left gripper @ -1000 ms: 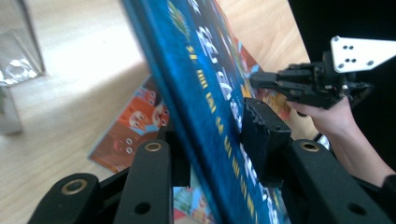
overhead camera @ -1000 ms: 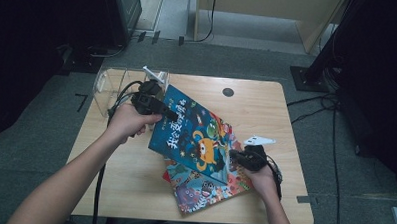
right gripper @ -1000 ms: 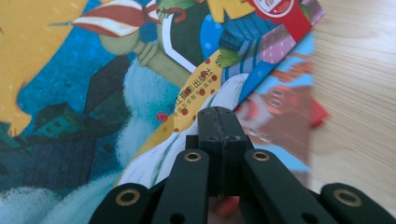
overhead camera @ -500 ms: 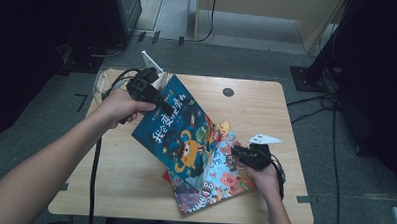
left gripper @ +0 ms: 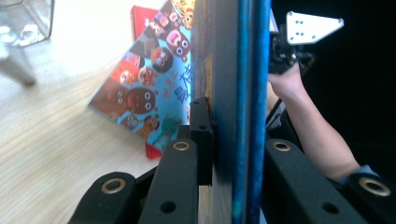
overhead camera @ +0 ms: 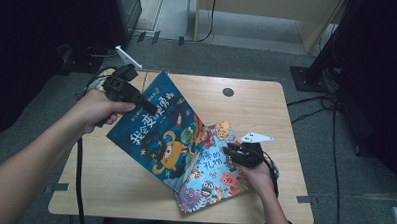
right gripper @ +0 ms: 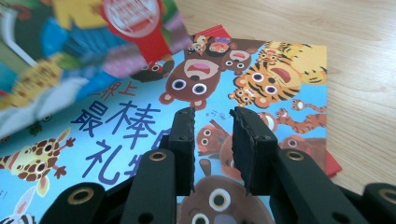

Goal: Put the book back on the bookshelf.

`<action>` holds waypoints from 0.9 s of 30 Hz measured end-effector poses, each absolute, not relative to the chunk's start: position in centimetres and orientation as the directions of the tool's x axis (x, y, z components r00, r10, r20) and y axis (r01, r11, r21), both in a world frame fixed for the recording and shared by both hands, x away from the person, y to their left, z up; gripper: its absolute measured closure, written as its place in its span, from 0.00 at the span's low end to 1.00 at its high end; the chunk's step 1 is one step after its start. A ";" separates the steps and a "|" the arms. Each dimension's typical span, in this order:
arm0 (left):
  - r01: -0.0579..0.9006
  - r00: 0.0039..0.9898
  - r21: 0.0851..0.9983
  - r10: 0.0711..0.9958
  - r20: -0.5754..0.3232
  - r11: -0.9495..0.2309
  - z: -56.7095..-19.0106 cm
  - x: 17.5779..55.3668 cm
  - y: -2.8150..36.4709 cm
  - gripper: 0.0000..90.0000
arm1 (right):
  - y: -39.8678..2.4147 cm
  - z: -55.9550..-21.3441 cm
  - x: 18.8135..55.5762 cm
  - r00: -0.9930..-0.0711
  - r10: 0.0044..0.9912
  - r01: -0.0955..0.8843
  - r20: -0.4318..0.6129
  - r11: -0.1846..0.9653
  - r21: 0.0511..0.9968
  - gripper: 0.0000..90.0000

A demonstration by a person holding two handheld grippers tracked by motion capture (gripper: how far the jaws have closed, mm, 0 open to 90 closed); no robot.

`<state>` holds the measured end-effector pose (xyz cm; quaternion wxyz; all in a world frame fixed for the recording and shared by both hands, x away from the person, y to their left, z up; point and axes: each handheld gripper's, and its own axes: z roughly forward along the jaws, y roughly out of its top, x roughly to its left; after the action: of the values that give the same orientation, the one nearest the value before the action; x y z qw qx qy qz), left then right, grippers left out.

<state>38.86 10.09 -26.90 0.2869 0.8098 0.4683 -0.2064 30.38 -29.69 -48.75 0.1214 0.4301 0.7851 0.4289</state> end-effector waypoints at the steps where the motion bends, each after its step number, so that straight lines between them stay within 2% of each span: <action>1: 0.878 0.476 0.276 0.644 -0.600 -0.392 -26.8 38.5 10.7 0.90 | -29.6 -48.7 30.6 -0.602 0.778 0.576 0.178 0.268 0.772 0.77; 14: 0.935 0.353 0.263 0.714 -0.605 -0.239 -27.2 34.7 20.8 0.89 | -28.1 -49.2 32.0 -0.635 0.755 0.557 0.163 0.300 0.775 0.75; 27: 0.962 0.236 0.250 0.801 -0.550 -0.111 -27.1 32.7 27.8 0.90 | -27.0 -49.4 33.0 -0.658 0.735 0.573 0.165 0.347 0.742 0.75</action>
<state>32.66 27.85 -27.07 0.2863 0.7320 0.6021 -0.1402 32.96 -26.98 -49.42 0.0993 0.4014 0.8146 0.4067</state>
